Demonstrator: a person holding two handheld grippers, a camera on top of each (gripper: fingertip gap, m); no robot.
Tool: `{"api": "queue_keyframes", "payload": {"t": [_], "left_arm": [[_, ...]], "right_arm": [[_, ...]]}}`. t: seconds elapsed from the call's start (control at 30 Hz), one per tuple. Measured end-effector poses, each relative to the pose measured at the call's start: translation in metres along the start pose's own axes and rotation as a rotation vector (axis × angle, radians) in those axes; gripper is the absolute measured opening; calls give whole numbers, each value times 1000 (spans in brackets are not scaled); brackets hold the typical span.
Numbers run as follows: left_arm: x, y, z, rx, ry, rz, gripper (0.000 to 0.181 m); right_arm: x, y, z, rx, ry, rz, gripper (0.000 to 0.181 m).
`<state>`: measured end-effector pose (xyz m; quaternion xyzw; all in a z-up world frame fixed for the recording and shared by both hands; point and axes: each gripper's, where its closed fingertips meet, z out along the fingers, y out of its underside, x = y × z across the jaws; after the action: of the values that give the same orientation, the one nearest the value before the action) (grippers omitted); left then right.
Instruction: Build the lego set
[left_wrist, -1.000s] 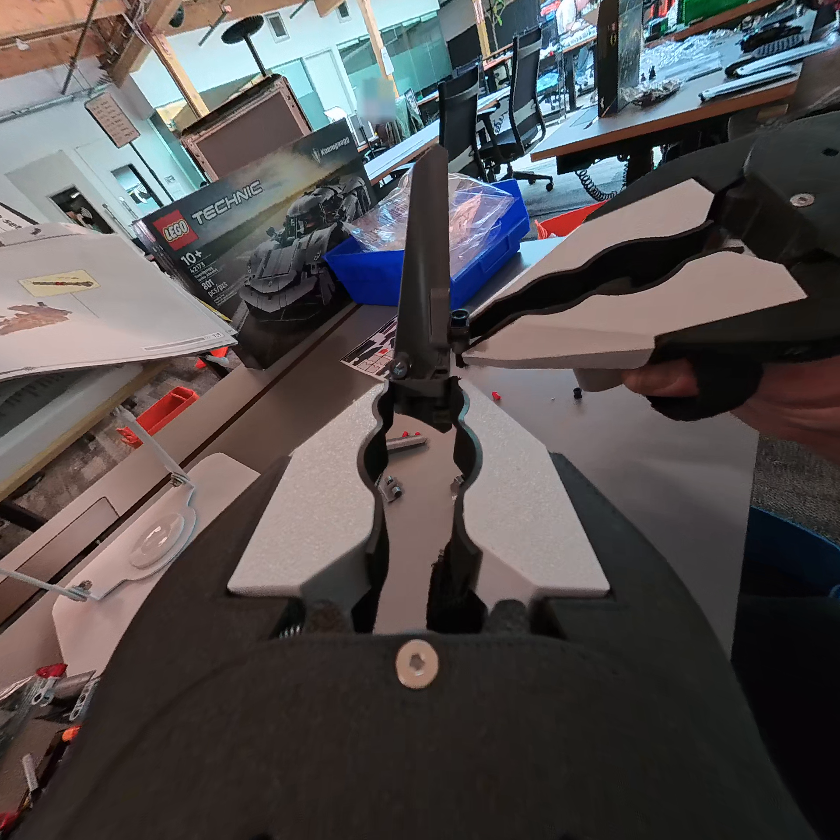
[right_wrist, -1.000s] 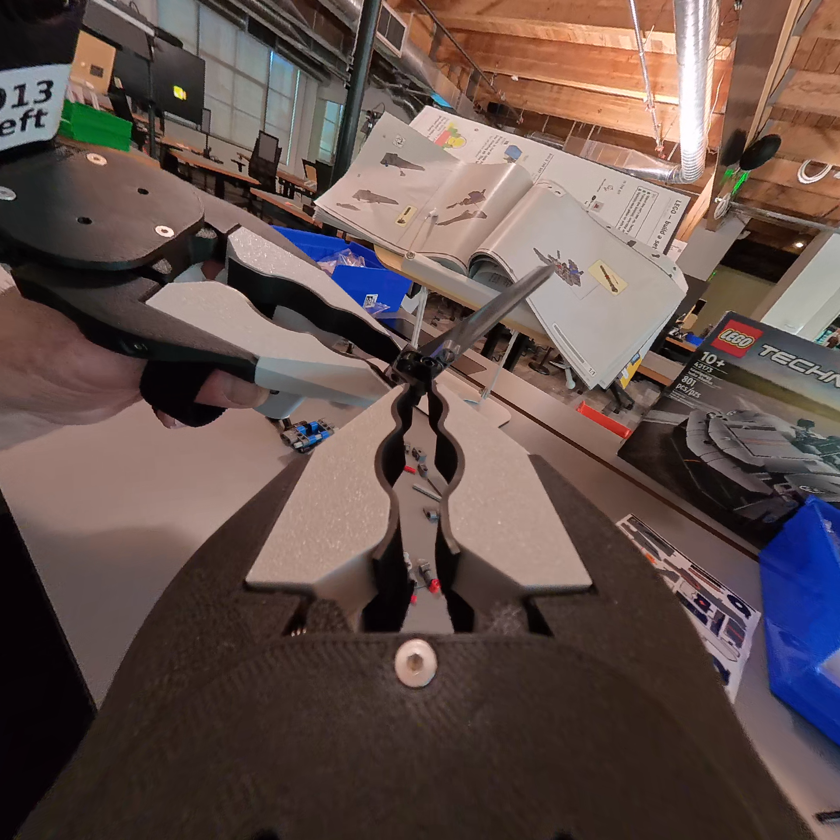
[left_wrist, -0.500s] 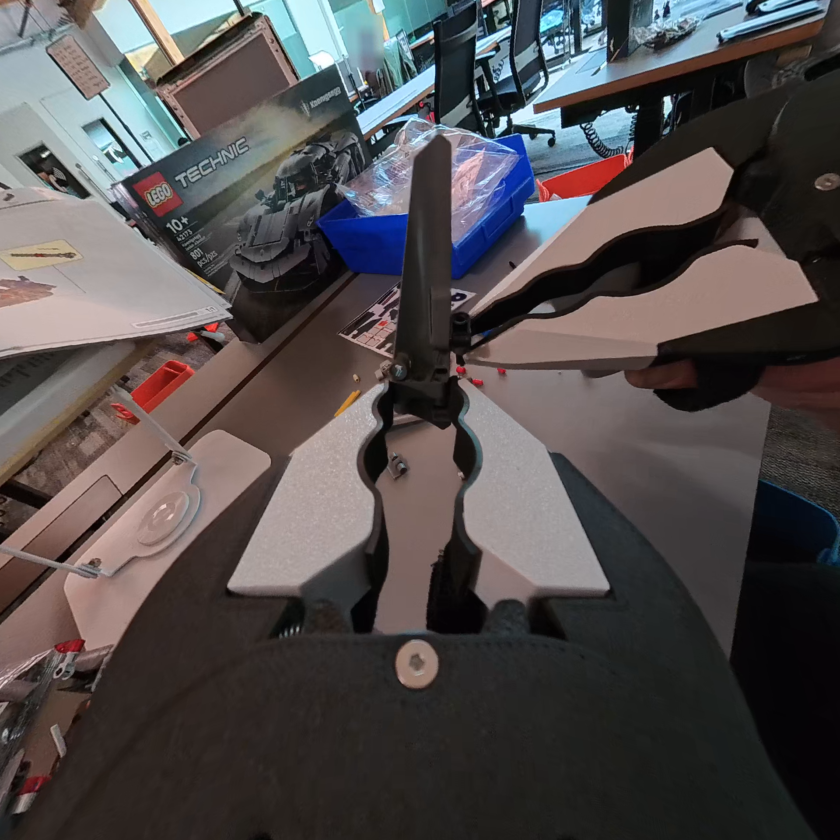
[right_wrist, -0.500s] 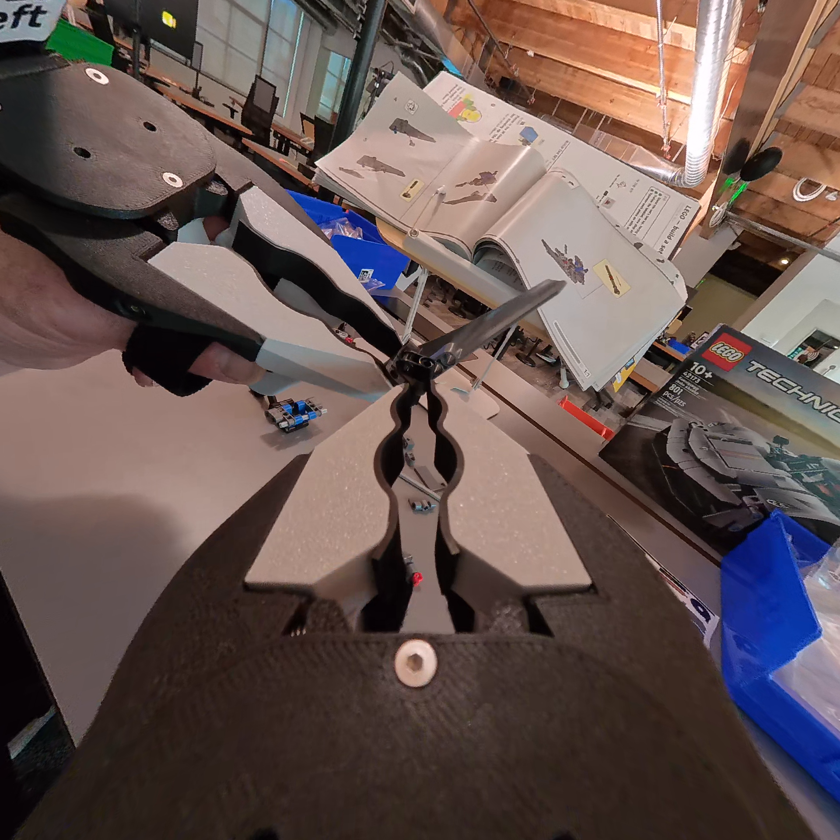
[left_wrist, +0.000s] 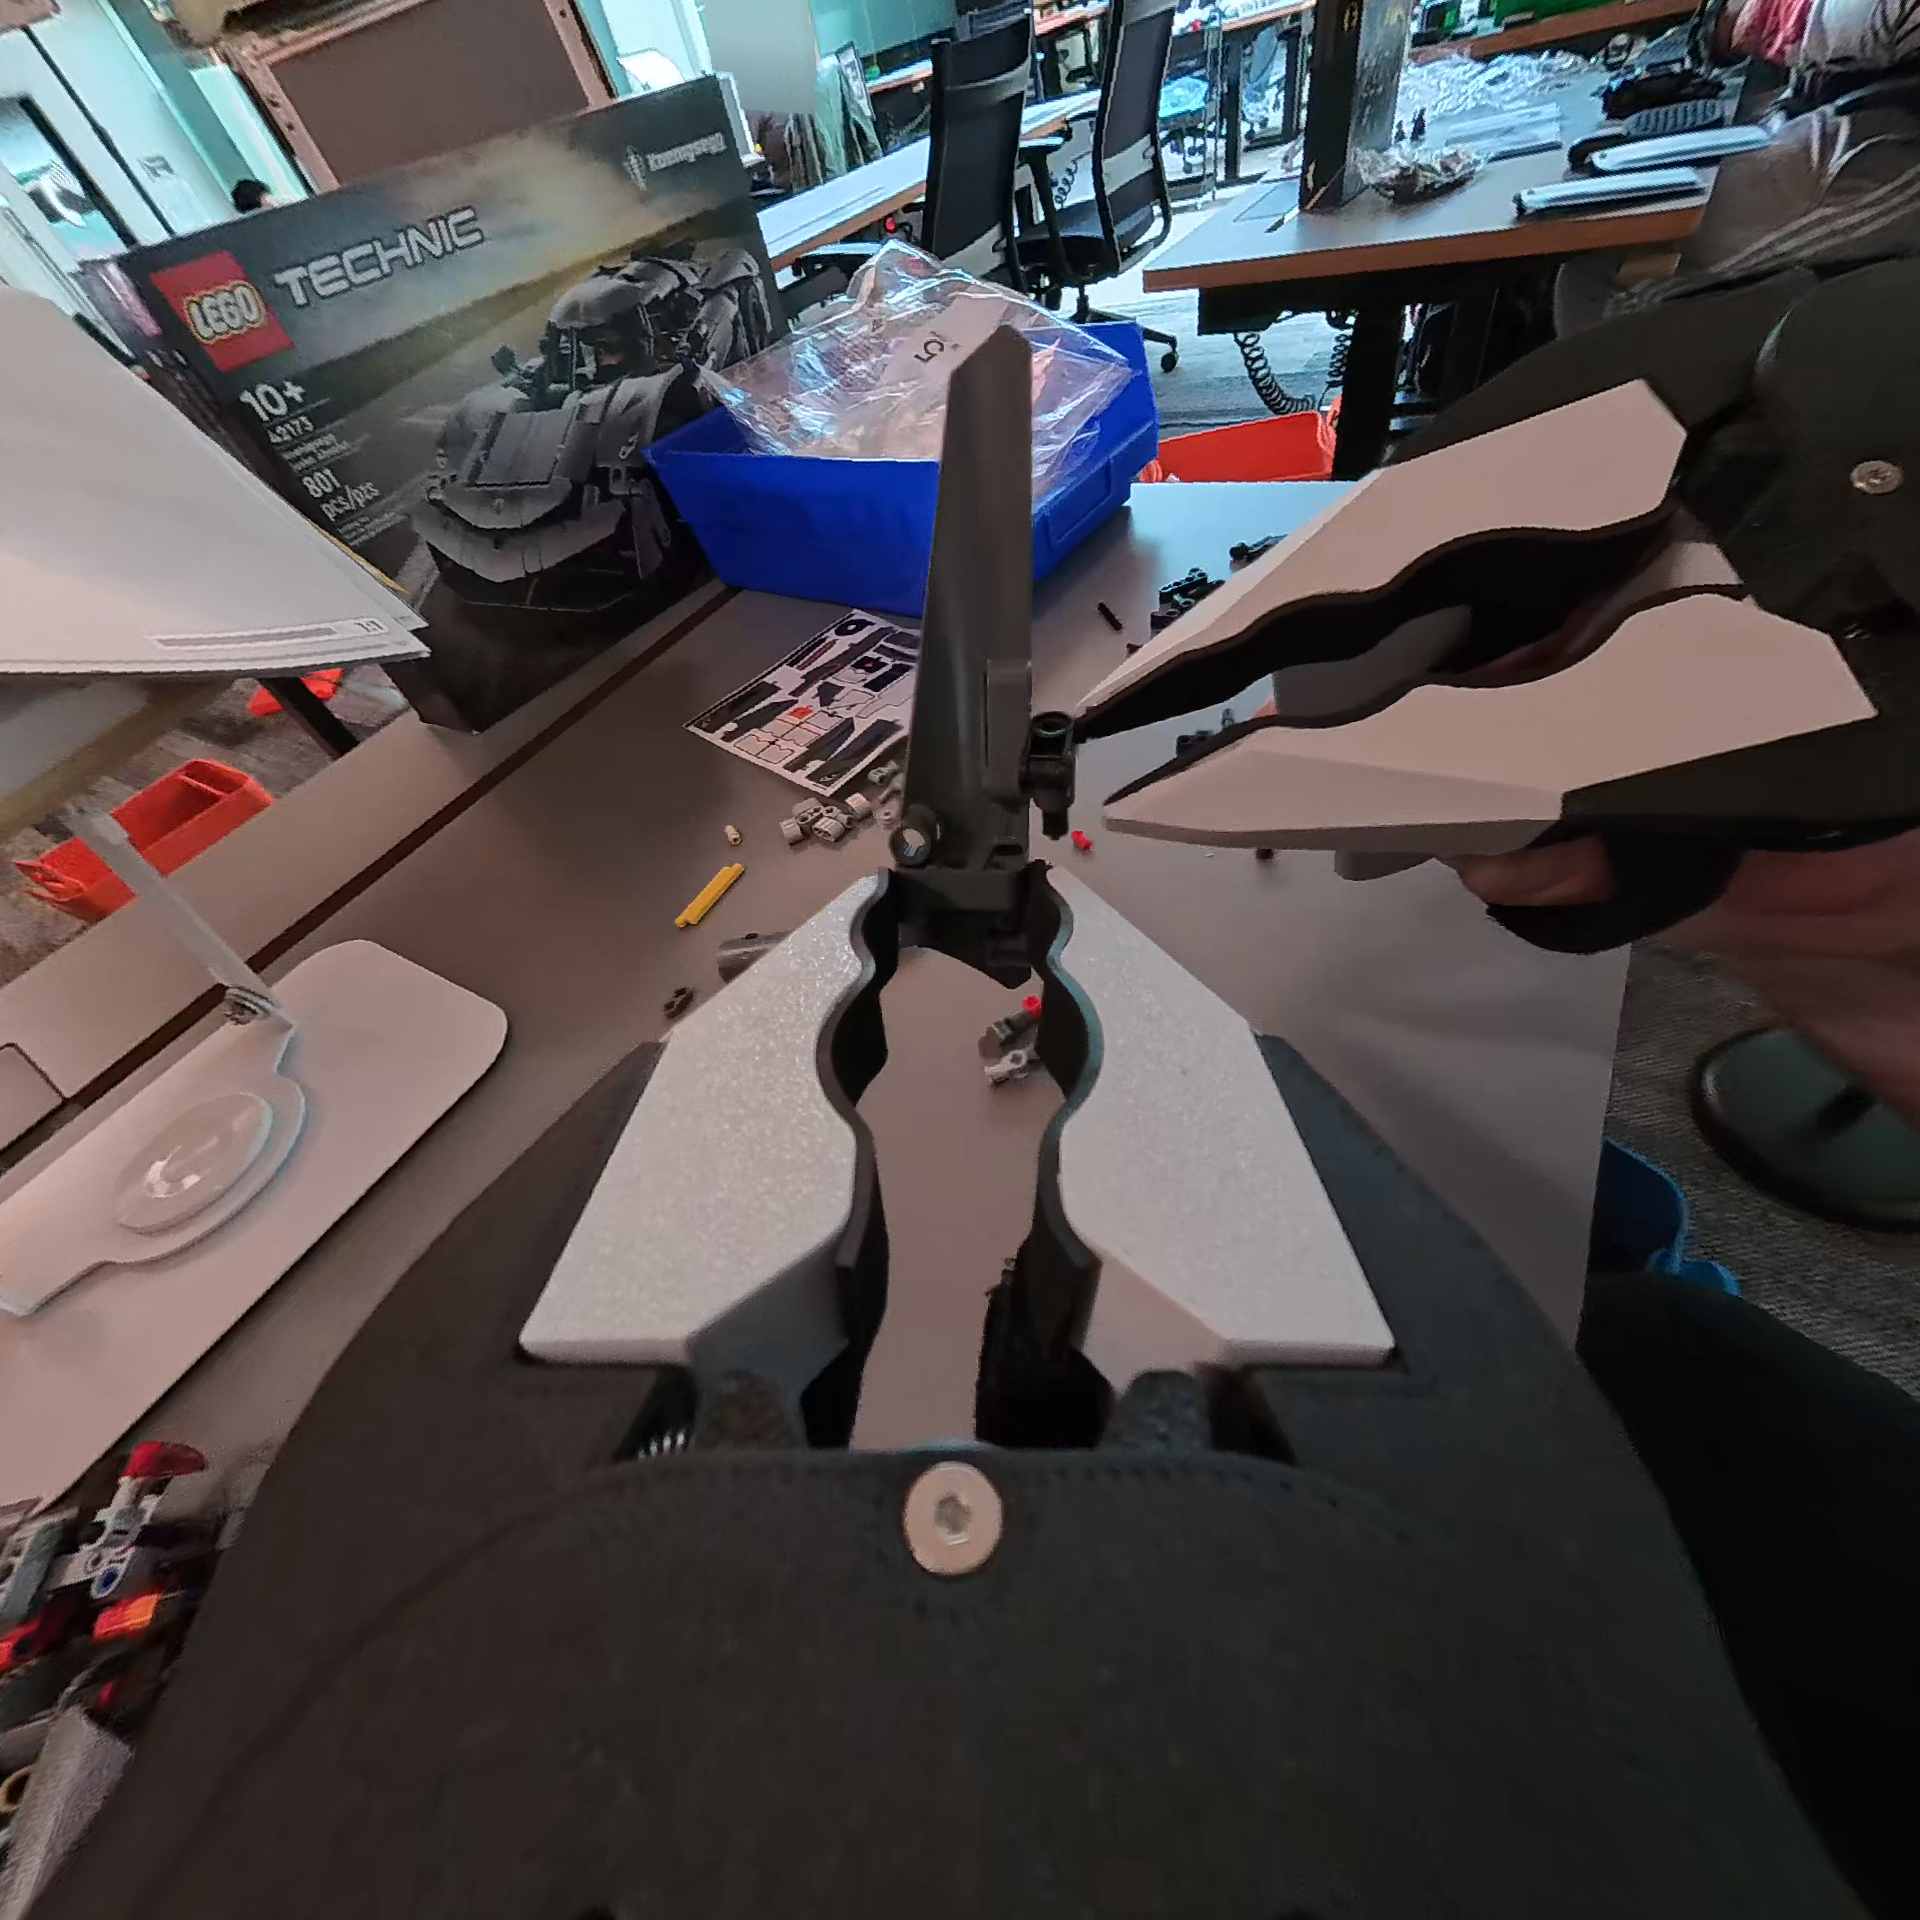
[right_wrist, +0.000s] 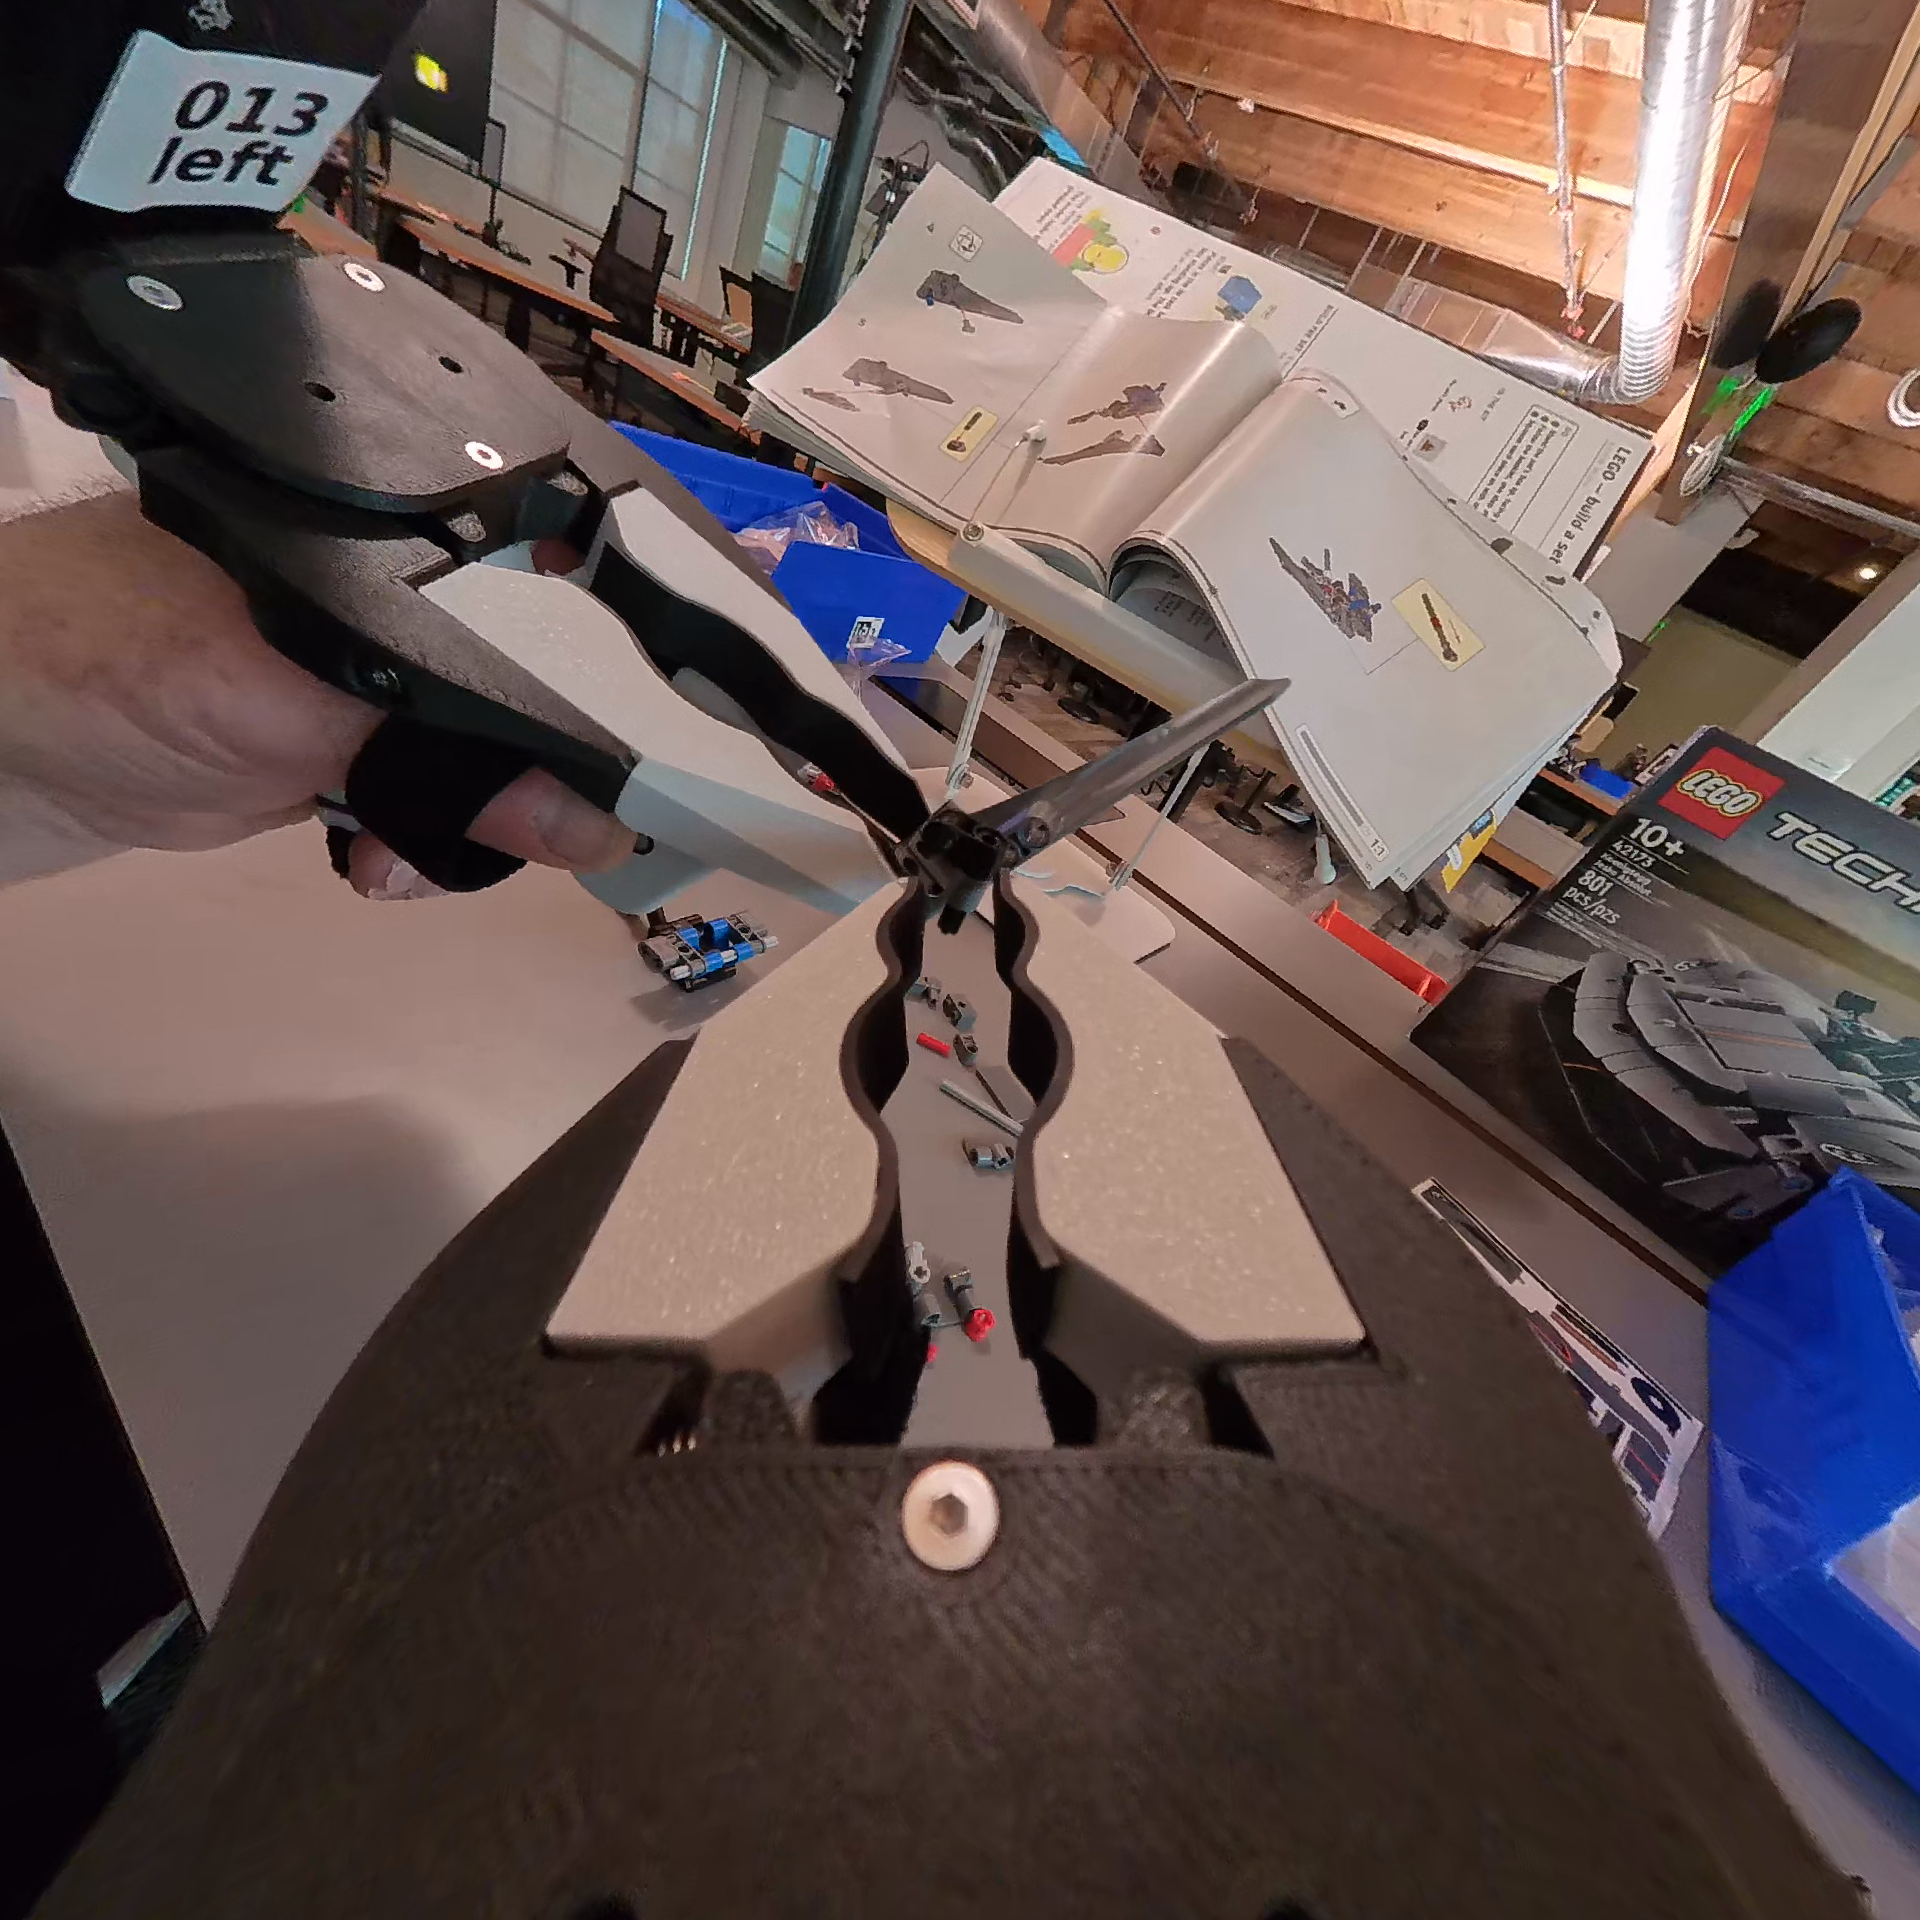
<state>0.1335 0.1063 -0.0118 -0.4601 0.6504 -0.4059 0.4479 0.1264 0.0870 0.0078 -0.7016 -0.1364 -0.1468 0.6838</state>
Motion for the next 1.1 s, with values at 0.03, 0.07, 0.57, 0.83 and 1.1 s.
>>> {"api": "queue_keyframes", "payload": {"t": [0.03, 0.07, 0.57, 0.83, 1.1], "left_arm": [[1, 0, 0, 2, 12, -14, 22], [2, 0, 1, 6, 24, -30, 21], [19, -5, -1, 63, 211, -181, 22], [24, 5, 1, 1, 223, -147, 22], [24, 6, -1, 8, 221, -152, 22]], "right_arm": [[0, 0, 0, 0, 1, 0, 10], [0, 0, -1, 2, 2, 0, 11], [16, -10, -16, 123, -154, 295, 28], [16, -10, -16, 154, -241, 406, 28], [5, -7, -9, 113, -265, 399, 24]]}}
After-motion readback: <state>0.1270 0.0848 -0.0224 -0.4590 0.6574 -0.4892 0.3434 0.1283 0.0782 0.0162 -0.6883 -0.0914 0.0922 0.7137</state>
